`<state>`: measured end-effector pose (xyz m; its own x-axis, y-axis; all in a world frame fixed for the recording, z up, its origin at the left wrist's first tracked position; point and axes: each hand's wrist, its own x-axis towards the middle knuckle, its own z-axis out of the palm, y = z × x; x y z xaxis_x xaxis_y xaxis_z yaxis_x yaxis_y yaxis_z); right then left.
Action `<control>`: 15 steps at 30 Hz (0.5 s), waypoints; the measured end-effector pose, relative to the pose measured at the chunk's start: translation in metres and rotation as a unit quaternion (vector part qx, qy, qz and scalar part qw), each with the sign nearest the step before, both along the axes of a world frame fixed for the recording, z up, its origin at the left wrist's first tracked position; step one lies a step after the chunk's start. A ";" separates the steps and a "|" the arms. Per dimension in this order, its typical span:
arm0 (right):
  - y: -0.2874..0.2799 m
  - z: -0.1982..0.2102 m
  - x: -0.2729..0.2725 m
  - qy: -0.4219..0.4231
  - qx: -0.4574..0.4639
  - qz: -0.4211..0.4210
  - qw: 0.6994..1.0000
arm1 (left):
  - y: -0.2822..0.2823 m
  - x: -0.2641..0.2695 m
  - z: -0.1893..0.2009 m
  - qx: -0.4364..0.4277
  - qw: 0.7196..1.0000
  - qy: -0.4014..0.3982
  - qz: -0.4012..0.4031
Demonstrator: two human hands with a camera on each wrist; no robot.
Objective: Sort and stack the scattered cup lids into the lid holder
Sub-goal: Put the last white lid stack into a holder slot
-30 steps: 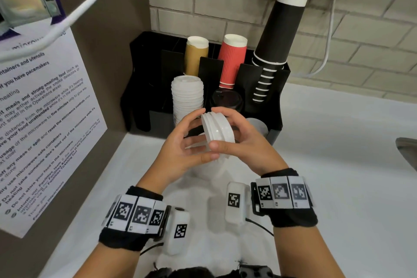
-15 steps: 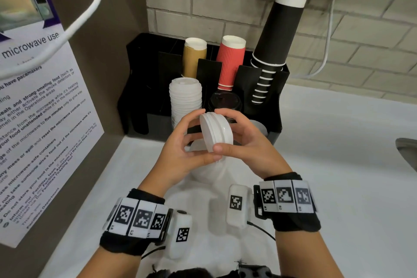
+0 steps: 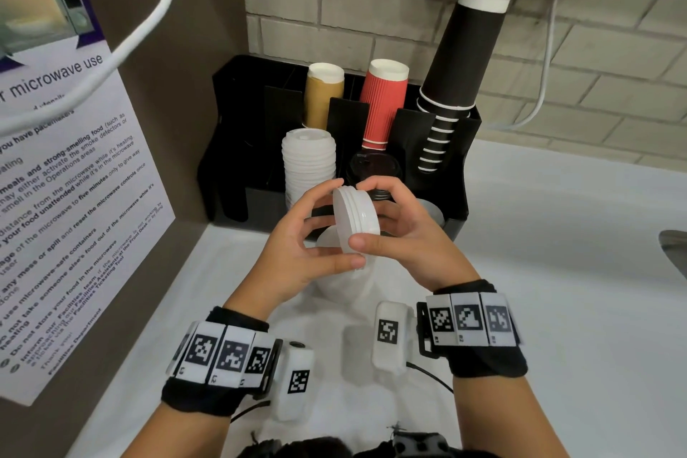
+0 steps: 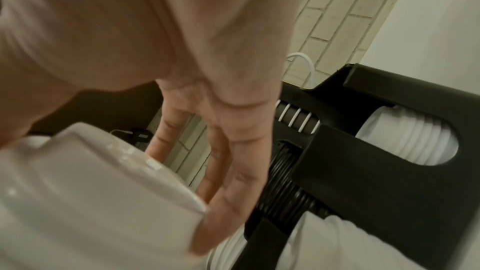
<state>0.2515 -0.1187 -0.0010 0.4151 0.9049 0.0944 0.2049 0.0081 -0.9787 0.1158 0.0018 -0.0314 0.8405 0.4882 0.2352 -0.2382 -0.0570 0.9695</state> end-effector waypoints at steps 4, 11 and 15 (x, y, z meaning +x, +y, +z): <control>0.001 0.002 -0.001 -0.016 0.004 0.001 1.000 | -0.001 0.001 -0.001 -0.012 1.000 -0.012 -0.011; -0.008 0.031 0.061 -0.163 0.028 -0.179 0.970 | 0.021 -0.008 -0.001 0.018 0.994 -0.009 0.112; -0.012 0.027 0.108 -0.257 -0.122 -0.168 0.944 | 0.035 -0.016 -0.003 0.026 0.984 -0.014 0.174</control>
